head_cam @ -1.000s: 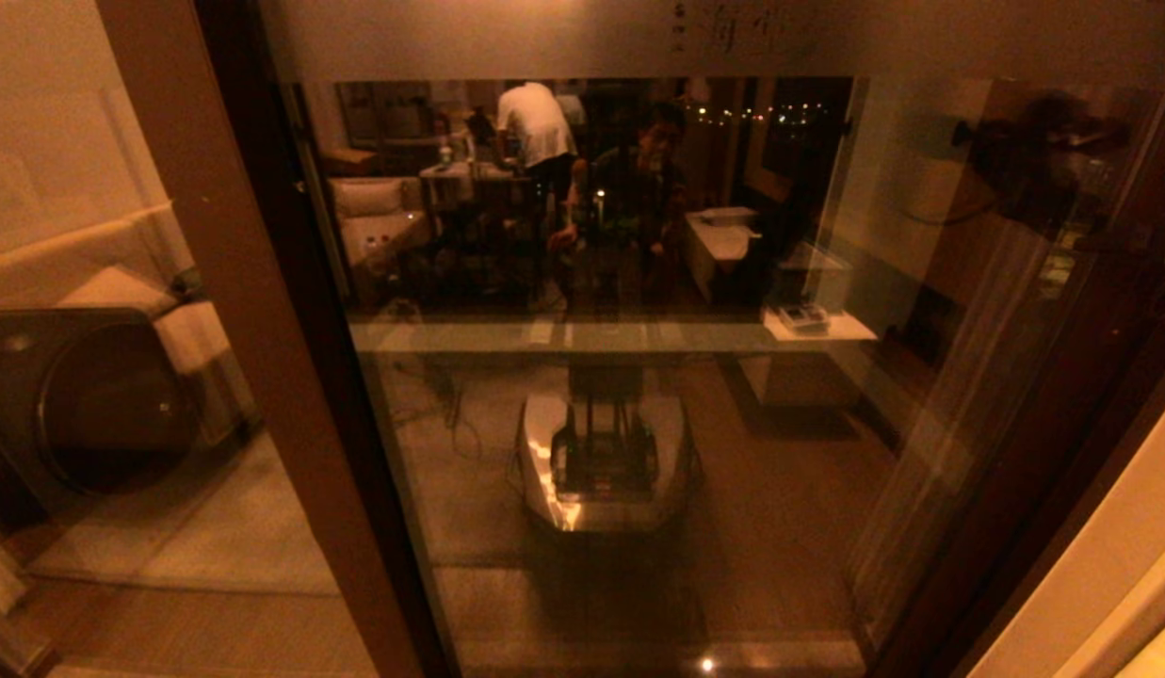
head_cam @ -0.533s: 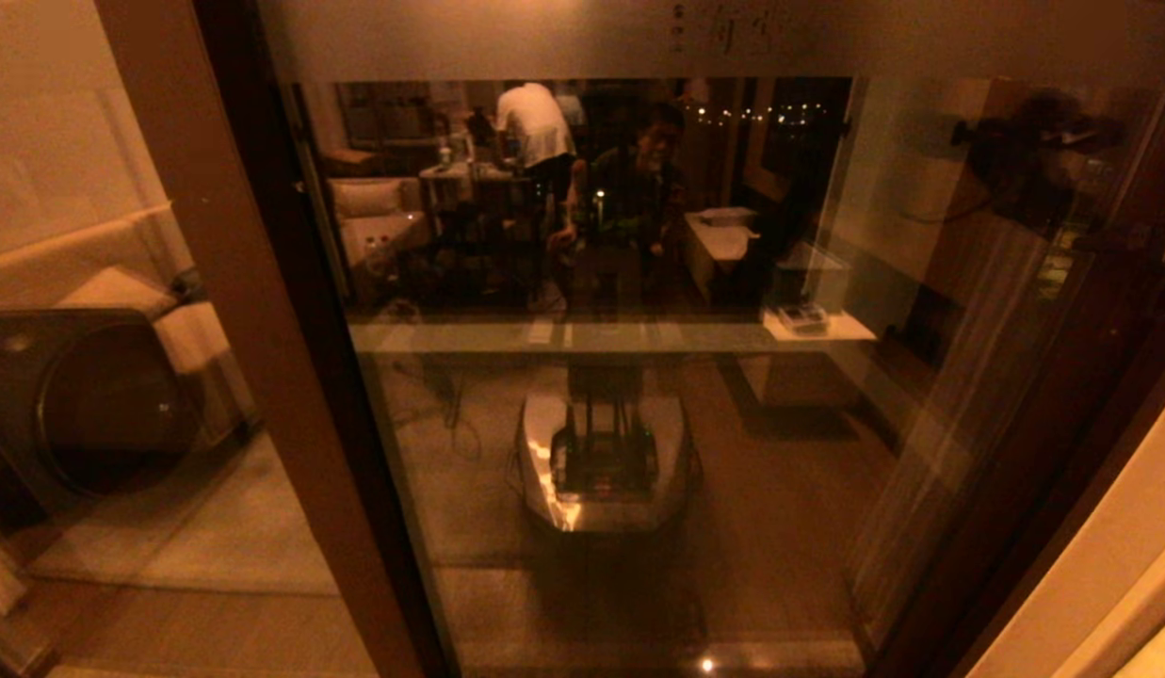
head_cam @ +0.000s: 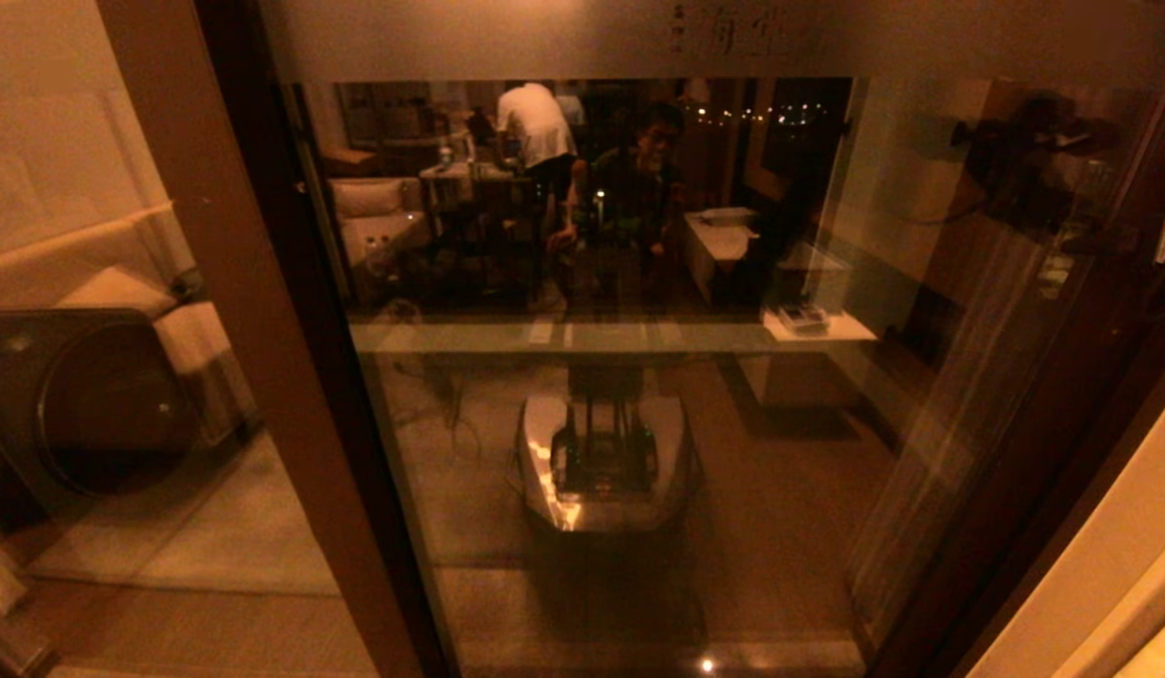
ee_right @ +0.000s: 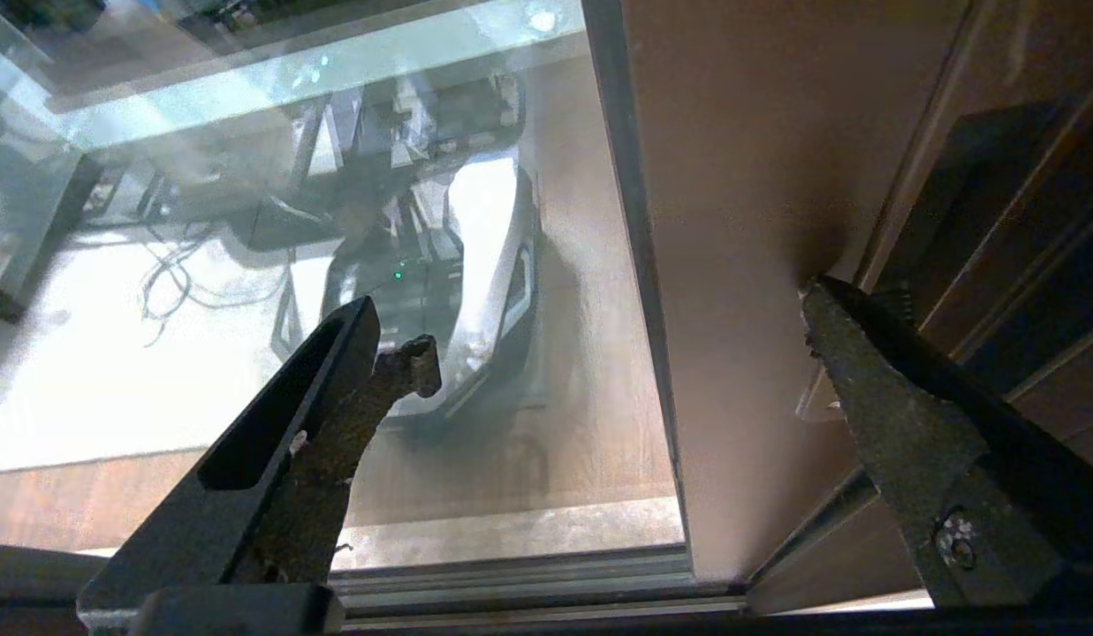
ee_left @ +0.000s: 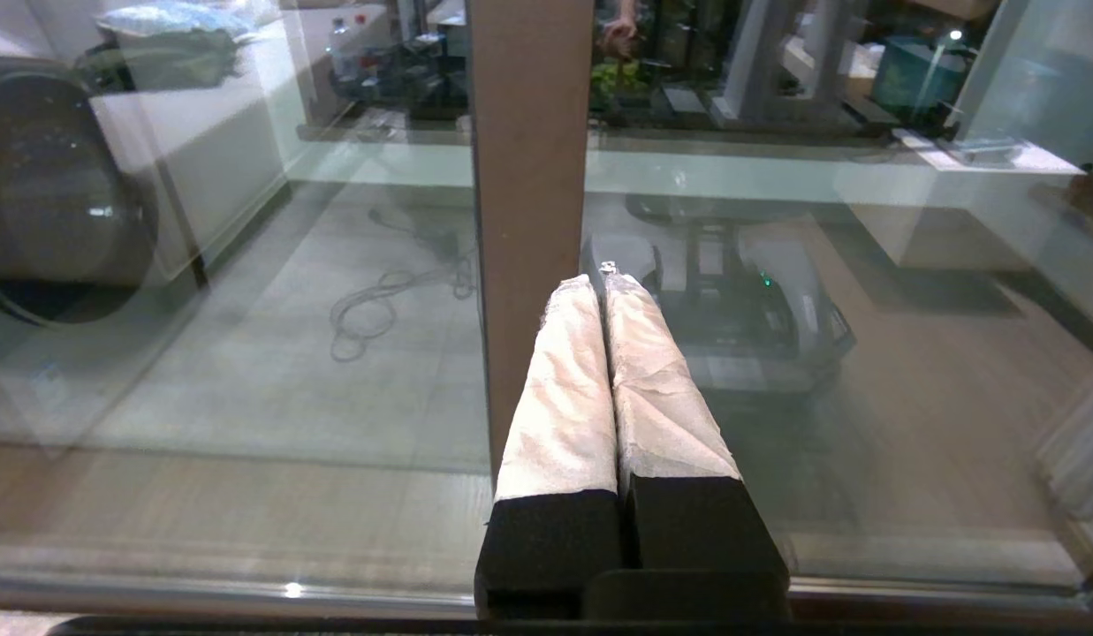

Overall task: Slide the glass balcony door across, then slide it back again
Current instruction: Open the slid door

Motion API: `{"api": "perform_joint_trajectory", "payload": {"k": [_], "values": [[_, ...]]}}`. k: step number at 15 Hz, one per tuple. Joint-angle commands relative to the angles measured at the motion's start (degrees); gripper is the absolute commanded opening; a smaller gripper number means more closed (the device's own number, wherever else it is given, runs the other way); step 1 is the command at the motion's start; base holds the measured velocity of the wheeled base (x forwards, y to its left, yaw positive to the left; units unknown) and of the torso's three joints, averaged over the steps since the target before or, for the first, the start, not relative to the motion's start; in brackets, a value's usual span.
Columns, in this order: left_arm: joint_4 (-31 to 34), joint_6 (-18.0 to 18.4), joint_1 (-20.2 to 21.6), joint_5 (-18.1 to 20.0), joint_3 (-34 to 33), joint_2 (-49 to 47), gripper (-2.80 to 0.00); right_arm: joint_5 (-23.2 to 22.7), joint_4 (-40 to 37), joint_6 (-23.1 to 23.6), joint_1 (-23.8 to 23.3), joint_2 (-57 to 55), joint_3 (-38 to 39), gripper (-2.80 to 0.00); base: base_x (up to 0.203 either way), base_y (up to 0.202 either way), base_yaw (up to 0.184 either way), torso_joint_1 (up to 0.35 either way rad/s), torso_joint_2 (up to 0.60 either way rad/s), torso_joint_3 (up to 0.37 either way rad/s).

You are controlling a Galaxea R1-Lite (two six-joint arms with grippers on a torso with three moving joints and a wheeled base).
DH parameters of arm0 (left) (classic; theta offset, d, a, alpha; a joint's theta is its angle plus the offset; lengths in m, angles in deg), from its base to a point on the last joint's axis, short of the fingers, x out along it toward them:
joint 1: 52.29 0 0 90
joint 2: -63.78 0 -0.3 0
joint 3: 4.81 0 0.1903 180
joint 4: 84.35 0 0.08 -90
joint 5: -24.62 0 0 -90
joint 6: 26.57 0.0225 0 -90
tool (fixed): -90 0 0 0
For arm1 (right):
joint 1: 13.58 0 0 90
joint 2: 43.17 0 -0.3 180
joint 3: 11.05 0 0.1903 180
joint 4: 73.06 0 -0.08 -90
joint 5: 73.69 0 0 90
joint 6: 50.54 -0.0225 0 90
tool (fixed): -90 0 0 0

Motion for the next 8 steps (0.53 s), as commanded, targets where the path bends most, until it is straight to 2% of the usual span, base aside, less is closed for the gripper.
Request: {"api": "perform_joint_trajectory", "payload": {"k": [1, 4, 8], "values": [[-0.1, 0.0, 0.0, 0.0, -1.2, 0.0, -2.8, -0.1, -0.1, 0.5, -0.5, 1.4, 0.3, 0.0, 0.0, 0.0, 0.0, 0.0, 0.0, 0.0], [0.0, 0.0, 0.0, 0.0, -1.2, 0.0, -2.8, 0.1, 0.0, 2.4, -1.6, 4.0, 2.5, 0.0, 0.0, 0.0, 0.0, 0.0, 0.0, 0.0], [-0.1, 0.0, 0.0, 0.0, -1.2, 0.0, -2.8, 0.2, 0.0, 2.8, -2.2, 3.0, 2.1, 0.0, 0.0, 0.0, 0.0, 0.0, 0.0, 0.0]]}}
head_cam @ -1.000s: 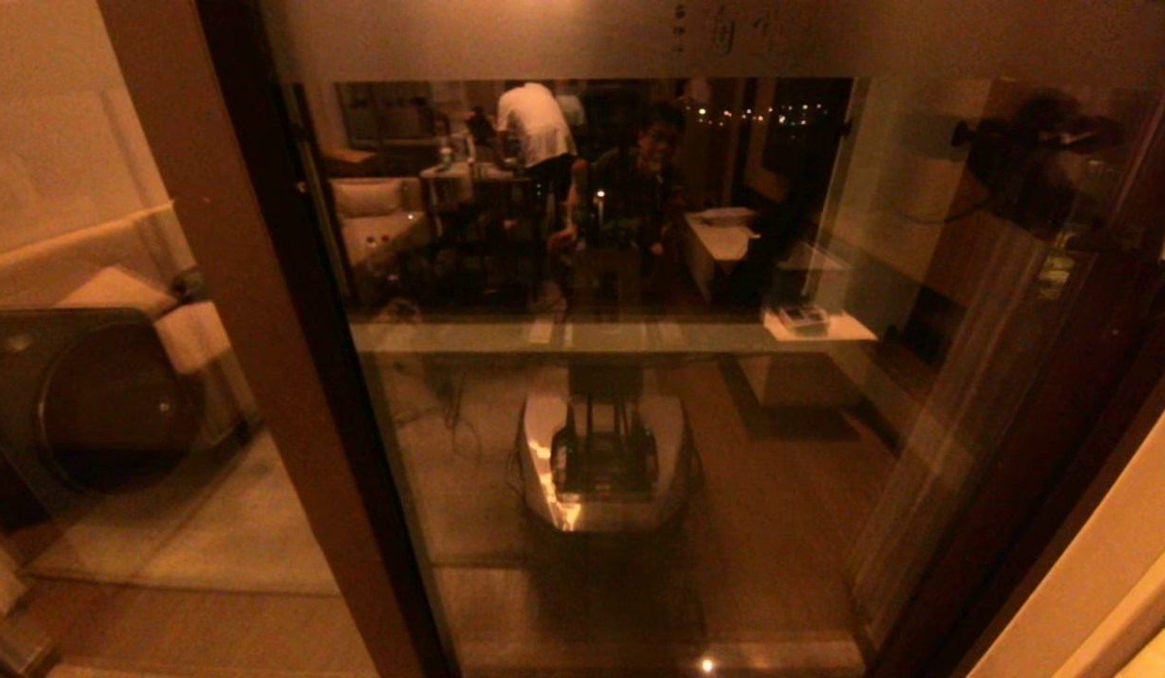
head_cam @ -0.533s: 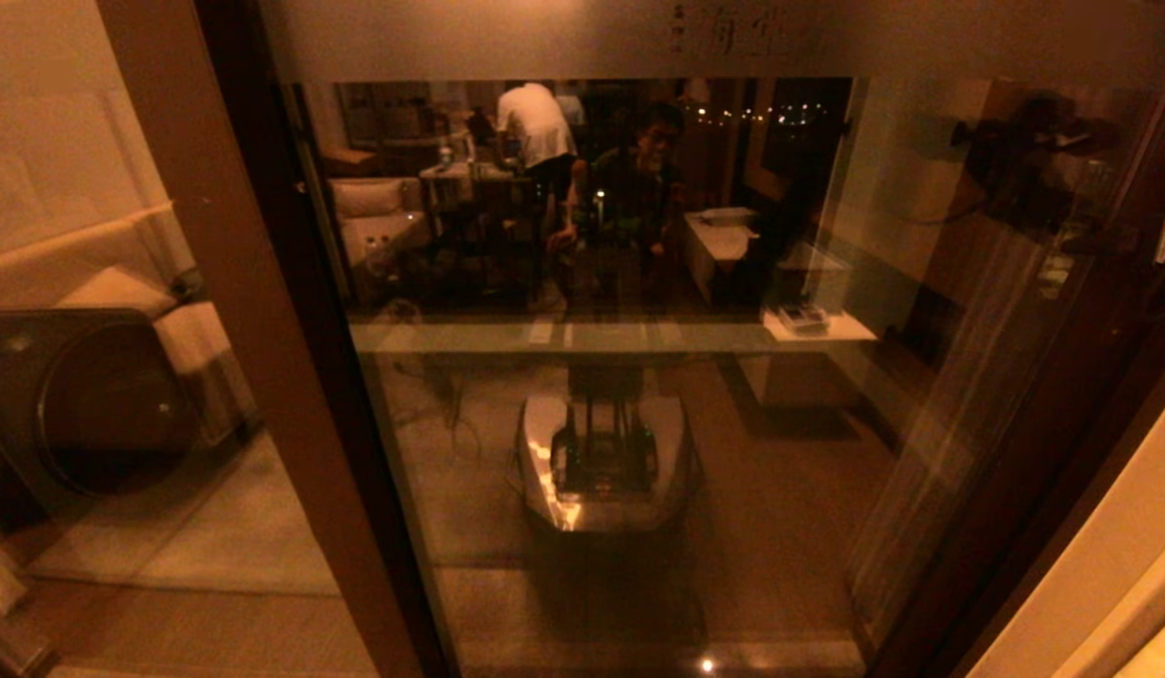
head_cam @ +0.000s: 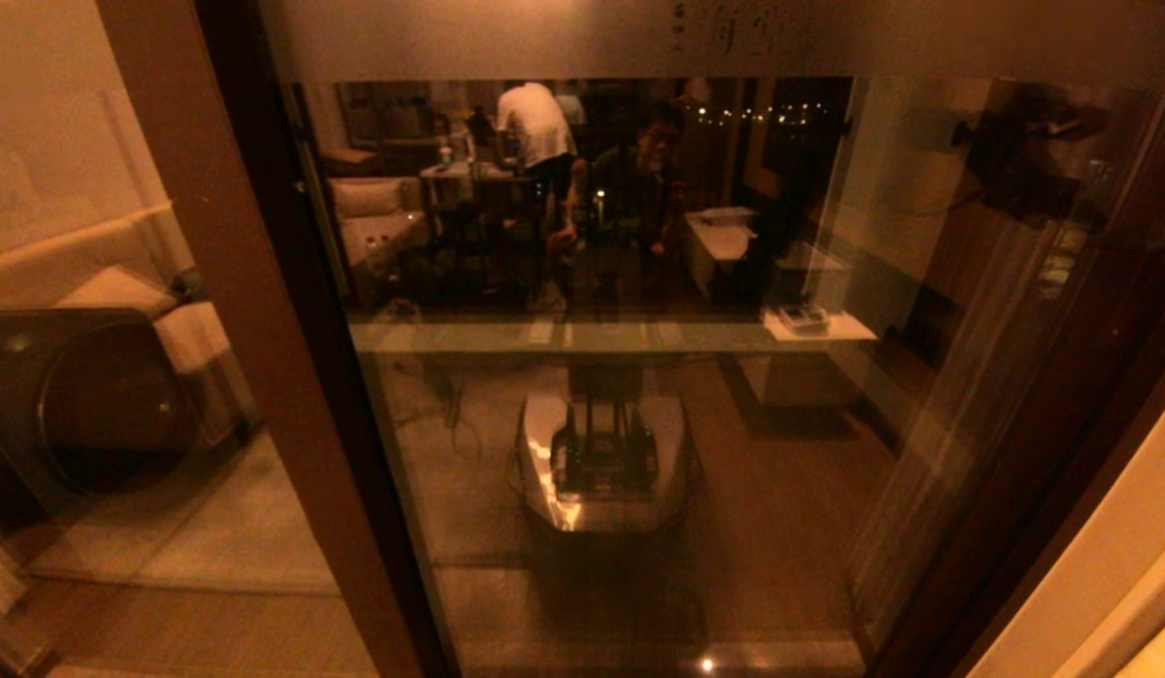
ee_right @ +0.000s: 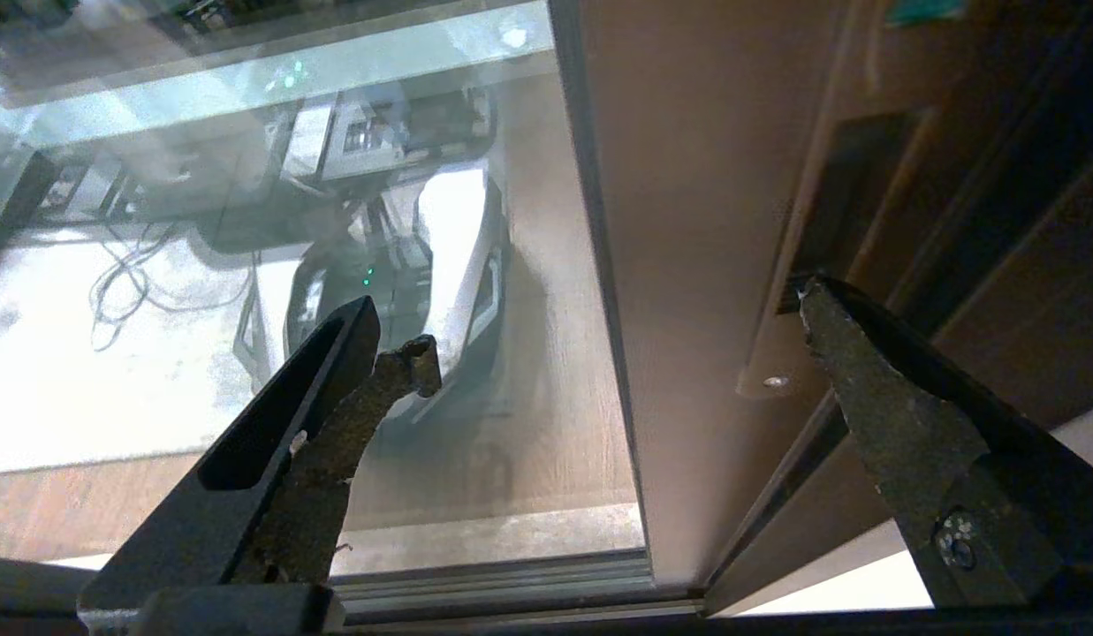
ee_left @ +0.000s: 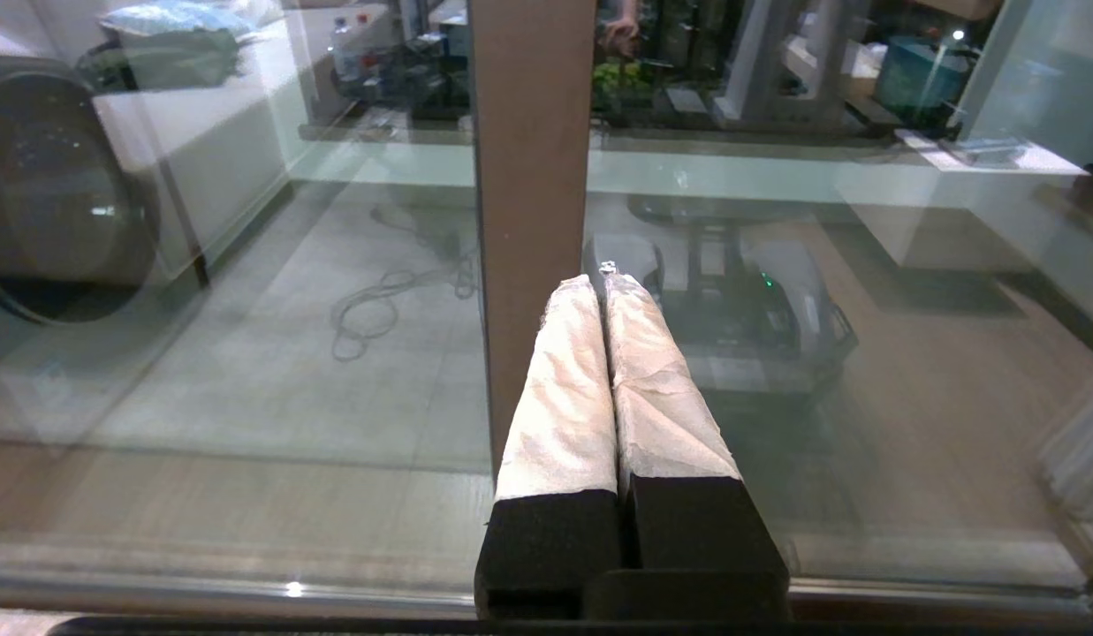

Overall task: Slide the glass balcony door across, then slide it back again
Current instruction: Open the slid door

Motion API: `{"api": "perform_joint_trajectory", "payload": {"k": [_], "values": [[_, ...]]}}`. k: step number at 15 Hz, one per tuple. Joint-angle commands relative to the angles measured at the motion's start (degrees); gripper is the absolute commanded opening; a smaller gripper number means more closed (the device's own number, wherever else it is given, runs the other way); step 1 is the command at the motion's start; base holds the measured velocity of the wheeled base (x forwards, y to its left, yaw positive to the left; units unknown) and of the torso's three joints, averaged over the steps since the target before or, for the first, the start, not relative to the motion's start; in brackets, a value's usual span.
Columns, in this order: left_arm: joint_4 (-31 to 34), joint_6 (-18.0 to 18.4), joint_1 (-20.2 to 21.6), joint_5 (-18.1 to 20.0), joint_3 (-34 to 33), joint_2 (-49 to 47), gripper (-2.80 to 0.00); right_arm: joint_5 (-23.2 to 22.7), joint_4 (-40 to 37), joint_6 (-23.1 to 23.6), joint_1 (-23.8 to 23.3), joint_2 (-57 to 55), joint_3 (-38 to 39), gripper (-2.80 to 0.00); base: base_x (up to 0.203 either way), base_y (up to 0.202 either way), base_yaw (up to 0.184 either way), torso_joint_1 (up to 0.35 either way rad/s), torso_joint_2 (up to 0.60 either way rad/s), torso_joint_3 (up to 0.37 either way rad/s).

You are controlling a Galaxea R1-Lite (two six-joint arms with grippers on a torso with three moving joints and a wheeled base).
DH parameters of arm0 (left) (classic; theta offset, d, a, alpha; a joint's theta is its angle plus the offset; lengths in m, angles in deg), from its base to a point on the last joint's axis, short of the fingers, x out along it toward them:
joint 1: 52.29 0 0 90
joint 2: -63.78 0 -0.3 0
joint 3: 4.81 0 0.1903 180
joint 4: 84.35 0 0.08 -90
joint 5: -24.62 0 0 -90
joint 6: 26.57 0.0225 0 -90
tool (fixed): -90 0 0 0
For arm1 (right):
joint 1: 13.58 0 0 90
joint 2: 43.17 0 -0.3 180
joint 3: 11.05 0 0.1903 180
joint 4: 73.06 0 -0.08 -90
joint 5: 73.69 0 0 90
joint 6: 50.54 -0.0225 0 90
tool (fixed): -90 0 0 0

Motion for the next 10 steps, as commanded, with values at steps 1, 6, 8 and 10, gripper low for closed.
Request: {"api": "perform_joint_trajectory", "payload": {"k": [1, 6, 8, 10], "values": [[0.0, 0.0, 0.0, 0.0, -1.2, 0.0, -2.8, -0.1, 0.0, 0.0, -0.1, -0.5, -0.5, 0.0, 0.0, 0.0, 0.0, 0.0, 0.0, 0.0], [0.0, 0.0, 0.0, 0.0, -1.2, 0.0, -2.8, -0.2, 0.2, -0.2, 0.0, -2.5, -2.2, 0.0, 0.0, 0.0, 0.0, 0.0, 0.0, 0.0], [-0.1, 0.0, 0.0, 0.0, -1.2, 0.0, -2.8, -0.2, 0.2, -0.2, 0.0, -2.6, -2.2, 0.0, 0.0, 0.0, 0.0, 0.0, 0.0, 0.0], [-0.1, 0.0, 0.0, 0.0, -1.2, 0.0, -2.8, -0.3, 0.2, -0.3, 0.1, -3.3, -2.8, 0.0, 0.0, 0.0, 0.0, 0.0, 0.0, 0.0]]}}
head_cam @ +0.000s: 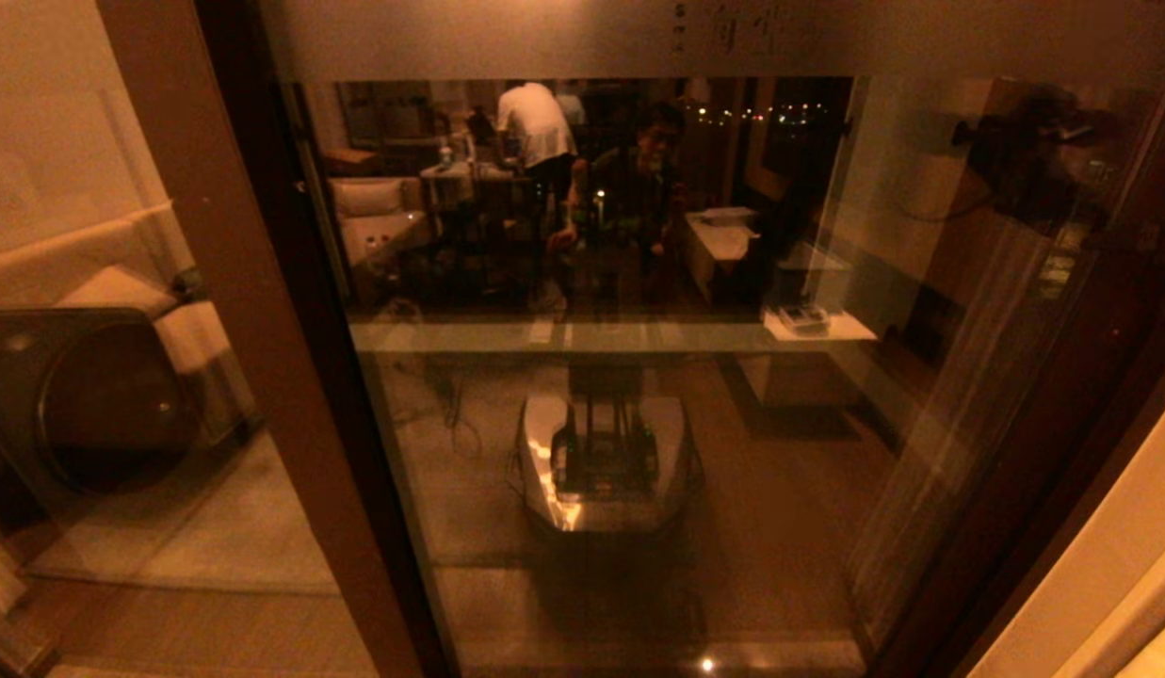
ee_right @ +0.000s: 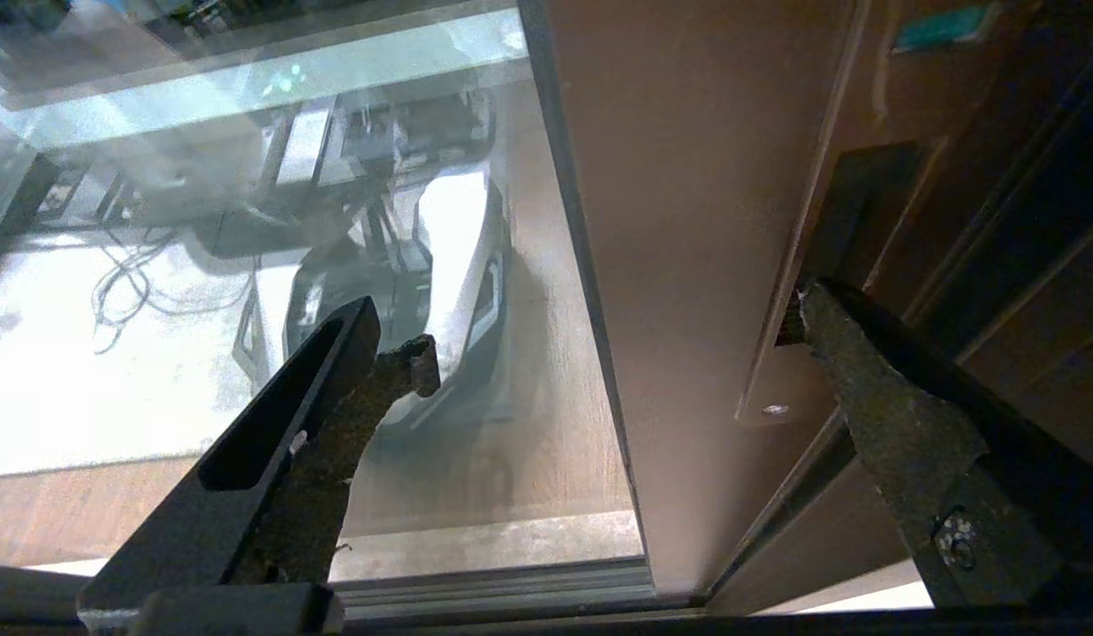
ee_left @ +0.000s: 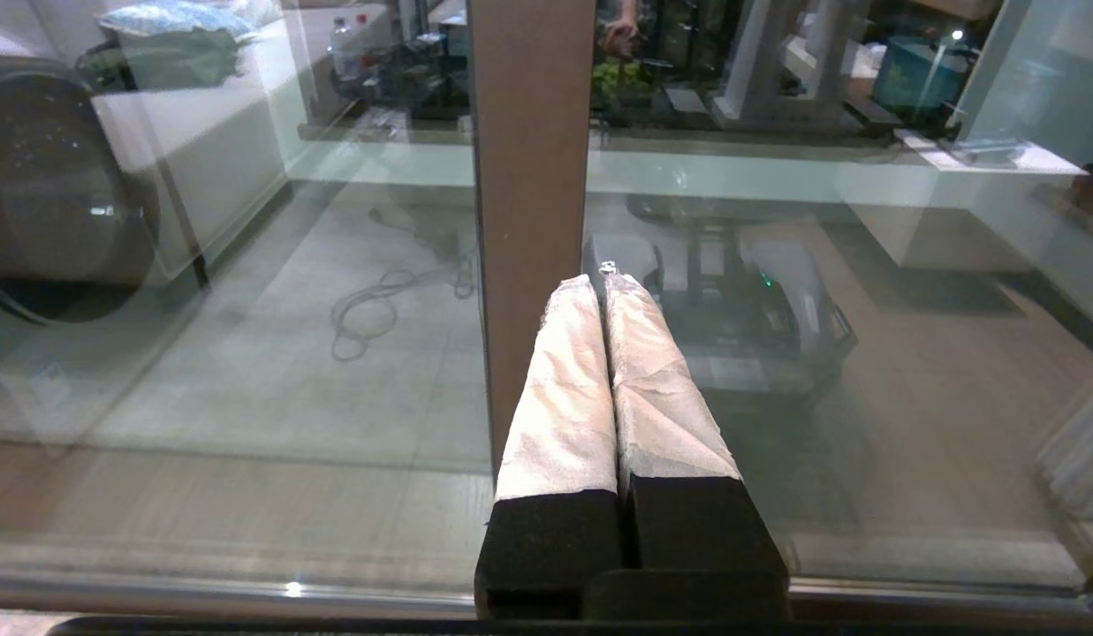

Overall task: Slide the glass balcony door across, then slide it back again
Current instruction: Open the slid door

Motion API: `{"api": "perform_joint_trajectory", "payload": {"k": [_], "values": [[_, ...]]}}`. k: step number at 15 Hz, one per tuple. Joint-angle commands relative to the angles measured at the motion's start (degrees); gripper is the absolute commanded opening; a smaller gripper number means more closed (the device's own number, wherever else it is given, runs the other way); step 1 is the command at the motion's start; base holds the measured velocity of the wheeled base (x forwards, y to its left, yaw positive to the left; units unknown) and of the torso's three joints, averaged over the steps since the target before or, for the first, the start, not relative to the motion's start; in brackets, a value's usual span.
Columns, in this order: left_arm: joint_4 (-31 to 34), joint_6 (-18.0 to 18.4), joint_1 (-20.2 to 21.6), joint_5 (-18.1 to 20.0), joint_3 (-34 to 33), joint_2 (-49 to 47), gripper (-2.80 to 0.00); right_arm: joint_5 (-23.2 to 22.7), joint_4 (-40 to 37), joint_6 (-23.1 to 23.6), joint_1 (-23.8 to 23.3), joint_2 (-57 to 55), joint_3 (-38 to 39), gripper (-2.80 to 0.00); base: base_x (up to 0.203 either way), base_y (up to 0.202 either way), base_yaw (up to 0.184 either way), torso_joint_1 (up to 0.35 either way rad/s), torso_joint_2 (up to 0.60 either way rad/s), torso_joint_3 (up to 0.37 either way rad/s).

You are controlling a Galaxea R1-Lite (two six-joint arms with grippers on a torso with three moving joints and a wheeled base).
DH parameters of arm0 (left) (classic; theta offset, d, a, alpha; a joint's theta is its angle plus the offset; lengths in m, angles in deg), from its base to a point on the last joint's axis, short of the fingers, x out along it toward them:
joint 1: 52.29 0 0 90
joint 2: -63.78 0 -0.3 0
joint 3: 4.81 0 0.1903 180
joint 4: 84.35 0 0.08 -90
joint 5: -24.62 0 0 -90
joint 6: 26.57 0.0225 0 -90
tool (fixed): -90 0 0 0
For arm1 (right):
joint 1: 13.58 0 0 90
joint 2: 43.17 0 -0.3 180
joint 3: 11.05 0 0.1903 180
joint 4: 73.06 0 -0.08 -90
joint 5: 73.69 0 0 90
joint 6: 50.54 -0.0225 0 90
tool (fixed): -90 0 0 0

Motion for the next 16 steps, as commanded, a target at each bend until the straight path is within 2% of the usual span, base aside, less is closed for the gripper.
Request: {"api": "perform_joint_trajectory", "payload": {"k": [1, 7, 12, 16], "values": [[0.0, 0.0, 0.0, 0.0, -1.2, 0.0, -2.8, -0.2, -0.1, -0.1, 0.1, -1.0, -0.8, 0.0, 0.0, 0.0, 0.0, 0.0, 0.0, 0.0], [-0.1, 0.0, 0.0, 0.0, -1.2, 0.0, -2.8, 0.0, 0.0, -0.2, 0.0, -2.4, -1.9, 0.0, 0.0, 0.0, 0.0, 0.0, 0.0, 0.0], [0.0, 0.0, 0.0, 0.0, -1.2, 0.0, -2.8, 2.8, 2.7, -0.3, 0.7, -3.6, -1.8, 0.0, 0.0, 0.0, 0.0, 0.0, 0.0, 0.0], [0.0, 0.0, 0.0, 0.0, -1.2, 0.0, -2.8, 2.8, 3.0, -0.4, 1.0, -4.6, -2.0, 0.0, 0.0, 0.0, 0.0, 0.0, 0.0, 0.0]]}}
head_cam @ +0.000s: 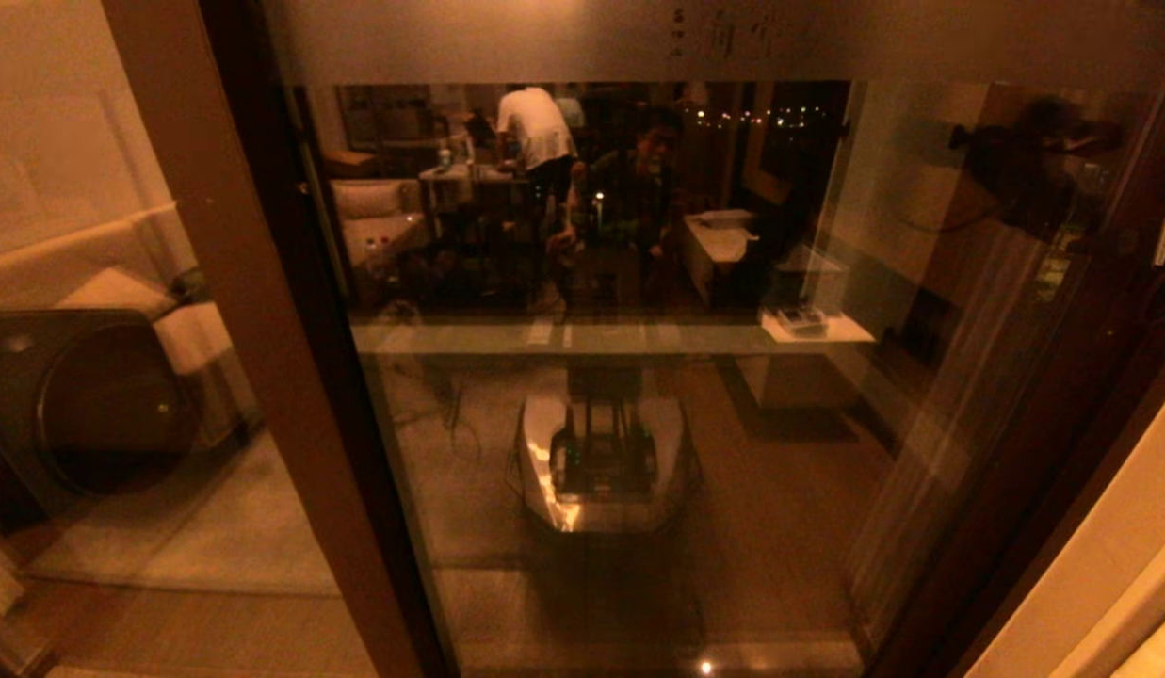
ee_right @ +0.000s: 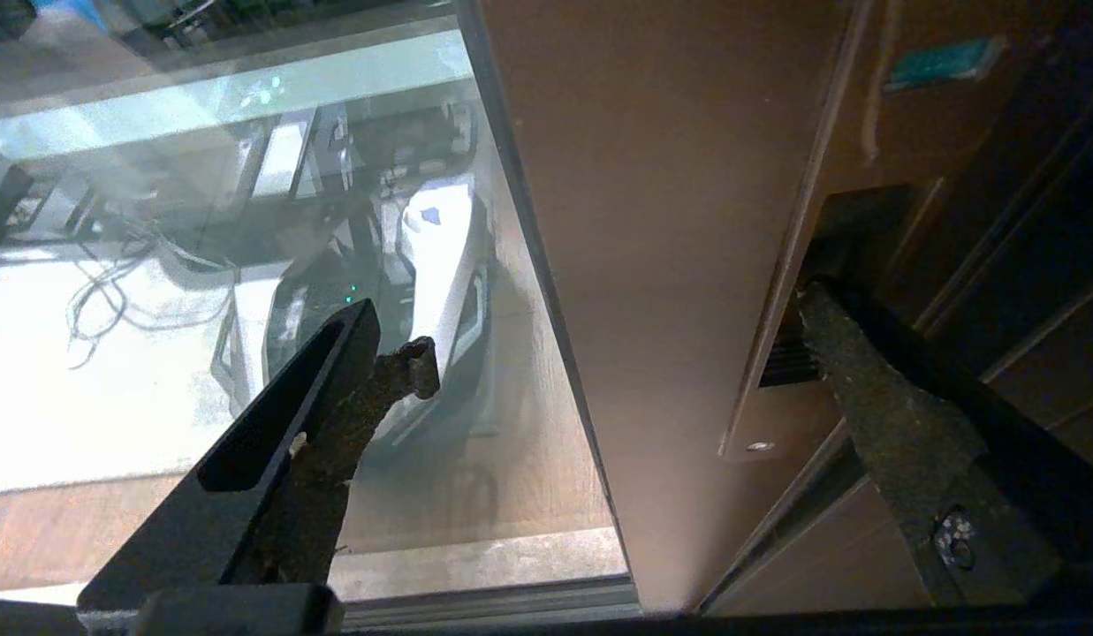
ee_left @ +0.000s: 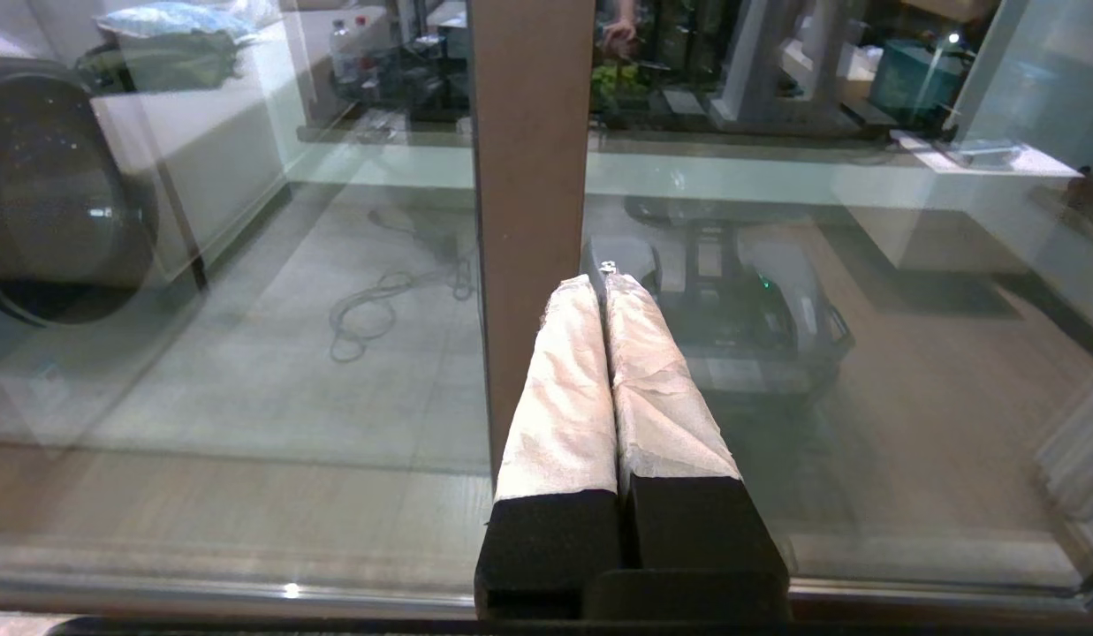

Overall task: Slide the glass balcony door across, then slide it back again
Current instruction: Open the slid door

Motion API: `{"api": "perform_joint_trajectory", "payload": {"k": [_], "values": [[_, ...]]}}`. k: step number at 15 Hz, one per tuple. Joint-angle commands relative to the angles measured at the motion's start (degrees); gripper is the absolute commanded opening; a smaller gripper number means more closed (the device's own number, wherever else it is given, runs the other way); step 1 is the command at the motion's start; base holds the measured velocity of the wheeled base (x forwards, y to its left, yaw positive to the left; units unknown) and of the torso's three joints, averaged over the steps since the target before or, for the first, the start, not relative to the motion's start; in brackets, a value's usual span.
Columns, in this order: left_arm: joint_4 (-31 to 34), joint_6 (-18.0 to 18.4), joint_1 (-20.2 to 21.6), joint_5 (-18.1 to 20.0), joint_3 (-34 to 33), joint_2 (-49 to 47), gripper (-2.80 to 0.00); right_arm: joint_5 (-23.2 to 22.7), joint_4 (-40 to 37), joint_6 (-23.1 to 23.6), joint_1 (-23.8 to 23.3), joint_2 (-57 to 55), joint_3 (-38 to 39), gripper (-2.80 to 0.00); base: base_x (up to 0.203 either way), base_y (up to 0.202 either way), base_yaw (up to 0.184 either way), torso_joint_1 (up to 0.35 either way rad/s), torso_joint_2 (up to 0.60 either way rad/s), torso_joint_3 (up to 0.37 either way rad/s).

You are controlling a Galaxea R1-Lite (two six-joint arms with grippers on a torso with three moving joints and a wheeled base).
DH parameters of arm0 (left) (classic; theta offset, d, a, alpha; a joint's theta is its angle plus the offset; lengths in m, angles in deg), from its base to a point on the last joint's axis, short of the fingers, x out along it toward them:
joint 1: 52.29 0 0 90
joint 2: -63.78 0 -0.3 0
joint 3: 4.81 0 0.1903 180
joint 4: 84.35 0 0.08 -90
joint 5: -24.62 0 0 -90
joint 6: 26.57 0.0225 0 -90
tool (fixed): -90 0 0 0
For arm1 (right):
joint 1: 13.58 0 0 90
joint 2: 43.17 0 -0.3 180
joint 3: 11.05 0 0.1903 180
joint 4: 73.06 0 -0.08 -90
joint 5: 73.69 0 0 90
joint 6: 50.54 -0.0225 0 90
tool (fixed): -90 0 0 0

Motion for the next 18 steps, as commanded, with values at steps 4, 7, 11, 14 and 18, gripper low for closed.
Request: {"api": "perform_joint_trajectory", "payload": {"k": [4, 7, 11, 14, 18], "values": [[0.0, 0.0, 0.0, 0.0, -1.2, 0.0, -2.8, 0.0, 0.2, -0.1, 0.6, -1.7, -0.2, 0.0, 0.0, 0.0, 0.0, 0.0, 0.0, 0.0], [-0.1, 0.0, 0.0, 0.0, -1.2, 0.0, -2.8, 0.0, 0.2, -0.9, 1.0, -1.8, -0.2, 0.0, 0.0, 0.0, 0.0, 0.0, 0.0, 0.0], [0.0, 0.0, 0.0, 0.0, -1.2, 0.0, -2.8, -0.2, 0.1, -1.9, 1.9, -1.6, 0.2, 0.0, 0.0, 0.0, 0.0, 0.0, 0.0, 0.0], [0.0, 0.0, 0.0, 0.0, -1.2, 0.0, -2.8, -0.6, 0.1, -2.9, 2.0, -1.6, 0.2, 0.0, 0.0, 0.0, 0.0, 0.0, 0.0, 0.0], [0.0, 0.0, 0.0, 0.0, -1.2, 0.0, -2.8, -3.5, 0.2, -4.2, 2.3, -1.4, 0.7, 0.0, 0.0, 0.0, 0.0, 0.0, 0.0, 0.0]]}}
